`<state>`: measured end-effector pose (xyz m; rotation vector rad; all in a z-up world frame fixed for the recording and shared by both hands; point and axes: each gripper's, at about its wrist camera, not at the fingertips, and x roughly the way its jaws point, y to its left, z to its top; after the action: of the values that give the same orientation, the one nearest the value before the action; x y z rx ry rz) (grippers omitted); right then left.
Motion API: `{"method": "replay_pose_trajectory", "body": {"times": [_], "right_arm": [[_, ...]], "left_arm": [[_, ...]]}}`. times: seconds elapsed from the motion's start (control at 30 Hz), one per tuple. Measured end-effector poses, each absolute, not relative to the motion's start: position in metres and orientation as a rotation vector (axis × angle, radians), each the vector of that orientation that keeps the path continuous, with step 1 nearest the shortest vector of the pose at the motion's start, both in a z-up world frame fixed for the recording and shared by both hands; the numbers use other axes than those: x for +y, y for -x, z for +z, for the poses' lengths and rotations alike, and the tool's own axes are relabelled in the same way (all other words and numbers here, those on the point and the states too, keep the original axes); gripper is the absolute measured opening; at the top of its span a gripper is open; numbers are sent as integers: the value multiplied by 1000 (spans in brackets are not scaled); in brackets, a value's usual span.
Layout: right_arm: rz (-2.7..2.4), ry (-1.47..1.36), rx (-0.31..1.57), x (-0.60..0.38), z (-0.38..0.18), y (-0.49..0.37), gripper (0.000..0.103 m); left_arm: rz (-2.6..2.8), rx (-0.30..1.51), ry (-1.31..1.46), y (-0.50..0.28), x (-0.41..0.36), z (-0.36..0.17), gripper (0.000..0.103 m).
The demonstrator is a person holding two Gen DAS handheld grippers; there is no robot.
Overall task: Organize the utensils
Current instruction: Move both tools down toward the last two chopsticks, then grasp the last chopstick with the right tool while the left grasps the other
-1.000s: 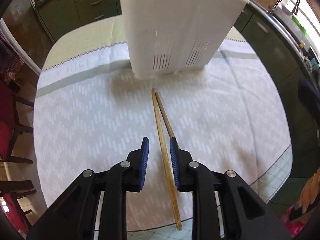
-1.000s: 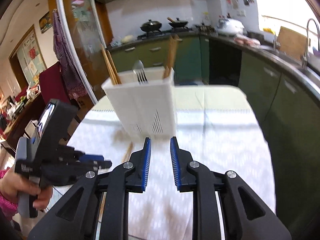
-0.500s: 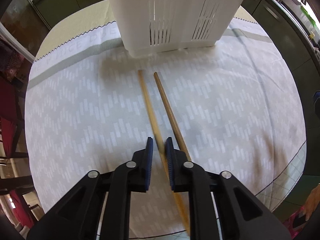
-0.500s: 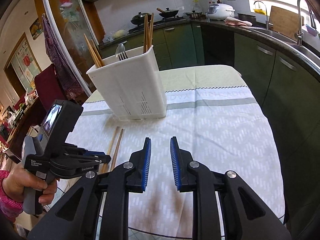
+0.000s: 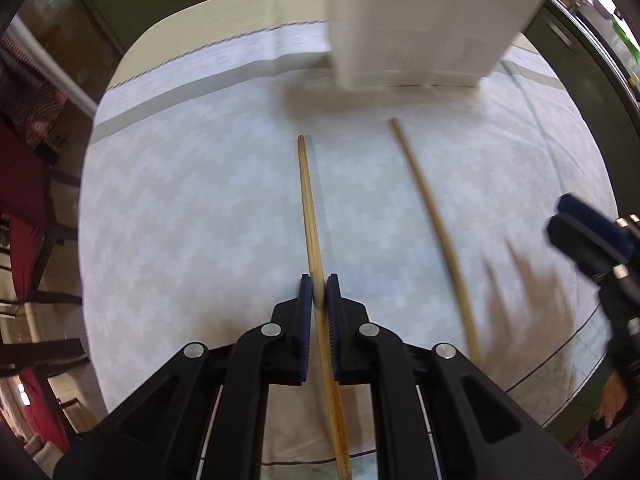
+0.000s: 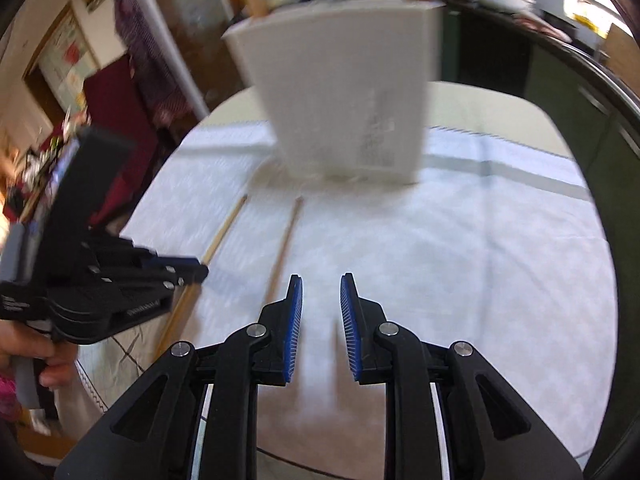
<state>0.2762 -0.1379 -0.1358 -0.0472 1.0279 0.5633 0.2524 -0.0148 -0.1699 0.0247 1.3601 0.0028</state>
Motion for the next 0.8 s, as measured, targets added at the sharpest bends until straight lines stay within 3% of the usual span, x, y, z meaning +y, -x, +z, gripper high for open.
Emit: {"method": "replay_pose_trajectory", "body": {"times": [0.57, 0.67, 0.8], "right_arm": [[527, 266, 1120, -59, -177, -285, 23], [533, 254, 1137, -68, -177, -288, 11], [542, 238, 1148, -89, -176, -290, 8]], "left_arm": [[-2, 1356, 7, -247, 7, -169, 8], [0, 1355, 8, -247, 5, -168, 8], [4, 1356, 11, -248, 5, -170, 8]]}}
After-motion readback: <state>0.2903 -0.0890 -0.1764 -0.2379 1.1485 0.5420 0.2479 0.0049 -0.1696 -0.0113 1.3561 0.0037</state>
